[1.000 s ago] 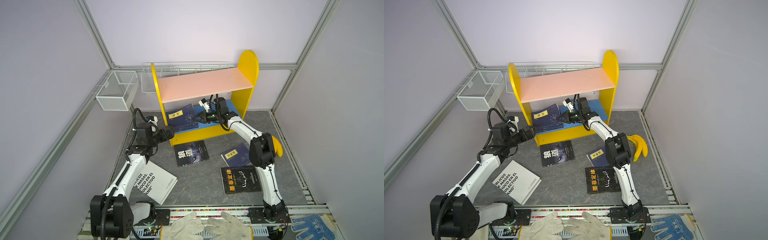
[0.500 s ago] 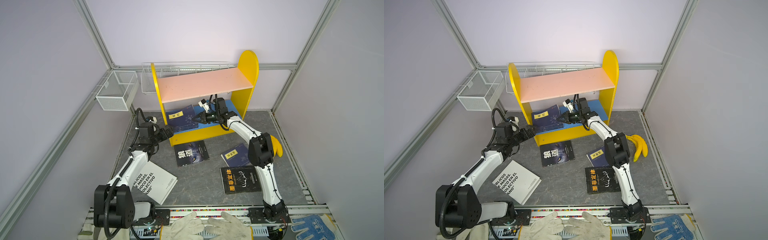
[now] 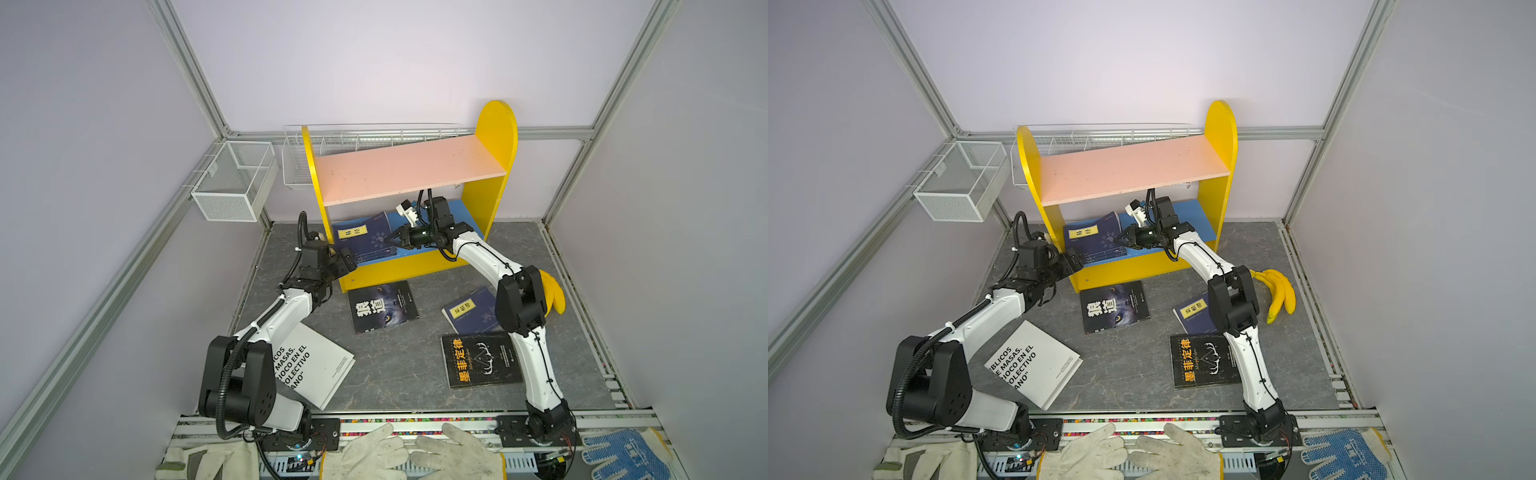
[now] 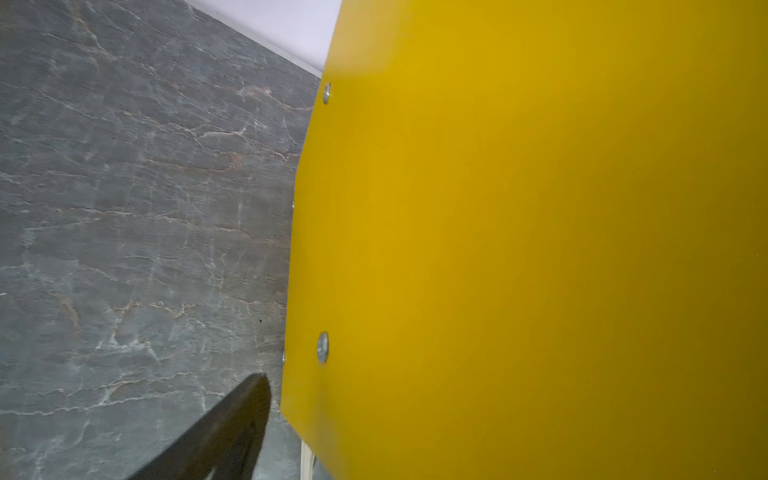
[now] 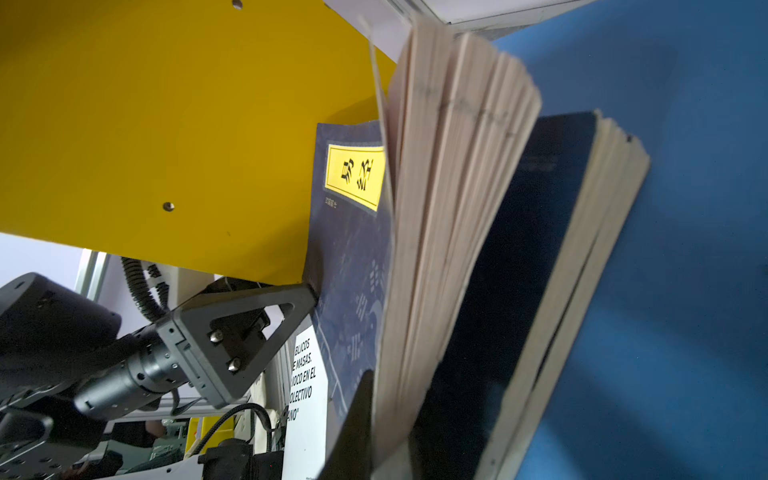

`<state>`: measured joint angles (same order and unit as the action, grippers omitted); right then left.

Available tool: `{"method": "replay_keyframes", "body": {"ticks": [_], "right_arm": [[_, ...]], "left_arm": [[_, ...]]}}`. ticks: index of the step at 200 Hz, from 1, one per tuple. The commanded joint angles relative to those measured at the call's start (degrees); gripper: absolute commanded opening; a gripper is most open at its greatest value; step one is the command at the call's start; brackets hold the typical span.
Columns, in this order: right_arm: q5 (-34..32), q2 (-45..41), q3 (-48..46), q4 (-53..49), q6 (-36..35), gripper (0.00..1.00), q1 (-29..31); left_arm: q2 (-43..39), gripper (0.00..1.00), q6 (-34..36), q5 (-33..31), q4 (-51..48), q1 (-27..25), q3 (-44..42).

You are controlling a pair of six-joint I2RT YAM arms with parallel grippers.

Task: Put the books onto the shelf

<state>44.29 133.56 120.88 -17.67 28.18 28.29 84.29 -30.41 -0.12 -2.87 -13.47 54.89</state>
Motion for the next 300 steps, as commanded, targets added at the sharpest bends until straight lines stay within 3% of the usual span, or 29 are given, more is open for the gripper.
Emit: {"method": "replay_keyframes", "body": {"ticks": [1,43,104,150,191,213,268,300], "right_arm": [[-5.17,1.25,1.77,-3.19,-3.05,0.24,1.21],[-14.33,-0.70,2.12,-5.54,-4.22,0.47,1.23],[-26.99,-3.63,3.02,-8.23,-4.96,0.55,1.16],[-28.93,-8.83,-0.14,-7.09,-5.85,0.59,1.27],[-30.13,-20.96,-14.40,-3.51,-7.87,0.64,1.85],[-30.59,-27.63,-22.54,-5.17,-9.60,0.69,1.85],[-32.63,-44.72,-47.25,-3.22,-6.97,0.73,1.89],[-37.83,-52.32,-59.35,-3.51,-5.49,0.79,1.20]], "left_arm": [[0.74,0.93,-1.62,-5.89,-2.07,0.05,0.22],[0.83,0.93,-2.28,-6.07,-2.76,0.03,-0.07],[-2.99,0.94,-0.01,0.18,-0.88,0.04,3.15],[-12.39,0.97,3.05,5.85,-1.59,0.08,2.51],[-21.44,1.00,5.52,17.81,-9.54,0.03,-0.47],[-26.64,0.99,2.90,22.88,-10.71,-0.69,-5.57],[-31.61,0.96,-3.21,18.99,-11.75,-6.78,-17.93],[-29.23,0.94,-7.64,14.95,-5.64,-14.87,-21.98]]}}
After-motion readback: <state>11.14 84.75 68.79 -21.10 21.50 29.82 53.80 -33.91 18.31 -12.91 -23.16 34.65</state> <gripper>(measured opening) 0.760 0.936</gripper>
